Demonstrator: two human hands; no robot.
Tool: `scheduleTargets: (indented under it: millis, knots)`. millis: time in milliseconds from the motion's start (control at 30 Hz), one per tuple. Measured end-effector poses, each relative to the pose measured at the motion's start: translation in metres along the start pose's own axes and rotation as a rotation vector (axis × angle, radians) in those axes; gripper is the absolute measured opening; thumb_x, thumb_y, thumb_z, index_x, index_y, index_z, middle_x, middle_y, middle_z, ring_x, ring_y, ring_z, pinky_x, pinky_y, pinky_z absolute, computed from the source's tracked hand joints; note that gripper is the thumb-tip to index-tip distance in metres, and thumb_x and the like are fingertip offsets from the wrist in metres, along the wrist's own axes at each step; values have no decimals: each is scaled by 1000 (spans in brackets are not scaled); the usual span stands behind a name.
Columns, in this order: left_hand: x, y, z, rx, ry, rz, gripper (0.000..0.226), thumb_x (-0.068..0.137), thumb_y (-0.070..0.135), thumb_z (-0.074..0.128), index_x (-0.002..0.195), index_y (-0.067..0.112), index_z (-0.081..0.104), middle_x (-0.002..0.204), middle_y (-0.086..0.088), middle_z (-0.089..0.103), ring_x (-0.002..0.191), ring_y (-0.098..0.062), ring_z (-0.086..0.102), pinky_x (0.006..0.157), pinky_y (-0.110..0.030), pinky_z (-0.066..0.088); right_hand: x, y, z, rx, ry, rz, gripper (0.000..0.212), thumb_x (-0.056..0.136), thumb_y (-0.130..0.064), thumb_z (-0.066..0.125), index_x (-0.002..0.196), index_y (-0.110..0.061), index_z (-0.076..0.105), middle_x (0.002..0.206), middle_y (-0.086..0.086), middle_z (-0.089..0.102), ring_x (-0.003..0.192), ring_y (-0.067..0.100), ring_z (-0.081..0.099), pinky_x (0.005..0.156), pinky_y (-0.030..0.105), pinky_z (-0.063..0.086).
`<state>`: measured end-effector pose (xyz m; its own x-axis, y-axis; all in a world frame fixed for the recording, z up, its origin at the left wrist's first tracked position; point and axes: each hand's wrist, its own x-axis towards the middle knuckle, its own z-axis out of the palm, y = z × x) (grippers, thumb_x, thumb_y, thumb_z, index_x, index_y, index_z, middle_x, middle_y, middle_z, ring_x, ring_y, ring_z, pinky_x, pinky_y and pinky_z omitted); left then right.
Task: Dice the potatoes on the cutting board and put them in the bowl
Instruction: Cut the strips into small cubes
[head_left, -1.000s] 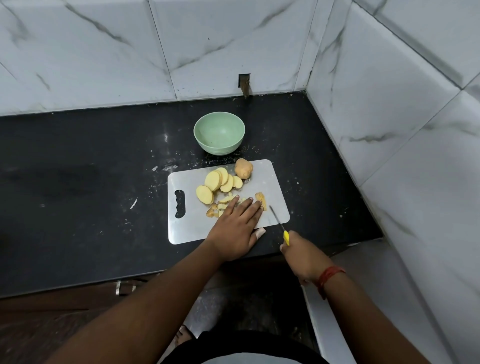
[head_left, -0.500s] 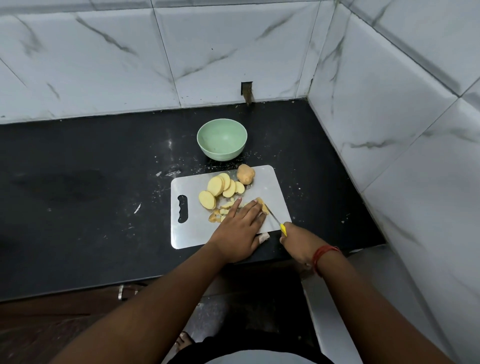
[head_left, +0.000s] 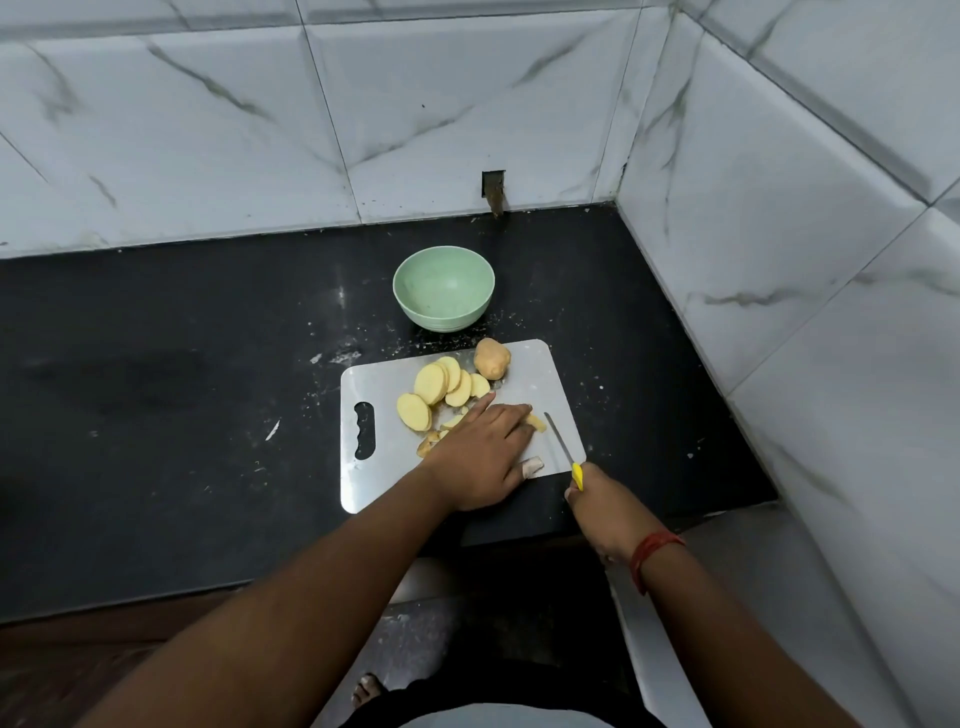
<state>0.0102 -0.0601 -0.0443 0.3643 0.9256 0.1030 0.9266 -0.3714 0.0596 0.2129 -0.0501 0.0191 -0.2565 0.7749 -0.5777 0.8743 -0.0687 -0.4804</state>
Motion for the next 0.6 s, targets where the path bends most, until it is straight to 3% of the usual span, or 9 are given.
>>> scheduleTargets:
  millis: [200, 367, 500, 600]
  knots:
    - [7, 6, 7, 11, 64, -52, 57, 102, 50, 36, 137, 9, 54, 135, -11, 52, 123, -29, 50, 124, -51, 19, 1, -10, -2, 77, 0, 24, 15, 101, -26, 37, 105, -15, 45, 88, 11, 59, 60, 20, 55, 46, 24, 39]
    - [4, 8, 13, 34, 39, -72, 65, 103, 49, 27, 144, 6, 53, 142, -16, 49, 128, -34, 46, 124, -49, 16, 4, -12, 4, 88, -16, 42, 14, 101, -26, 36, 104, -15, 43, 88, 13, 57, 58, 23, 54, 43, 24, 42]
    - [6, 8, 16, 31, 47, -78, 65, 104, 48, 29, 146, 4, 49, 142, -14, 49, 130, -31, 45, 125, -49, 22, 7, -15, 6, 68, -9, 39, 14, 101, -24, 36, 105, -13, 42, 91, 14, 57, 61, 24, 56, 46, 27, 43]
    - [2, 8, 20, -11, -19, -112, 68, 105, 49, 23, 152, 4, 40, 153, -16, 42, 142, -34, 39, 122, -49, 27, 11, -16, 7, 70, -35, 51, 14, 101, -24, 36, 105, -12, 41, 88, 14, 56, 59, 24, 54, 45, 26, 42]
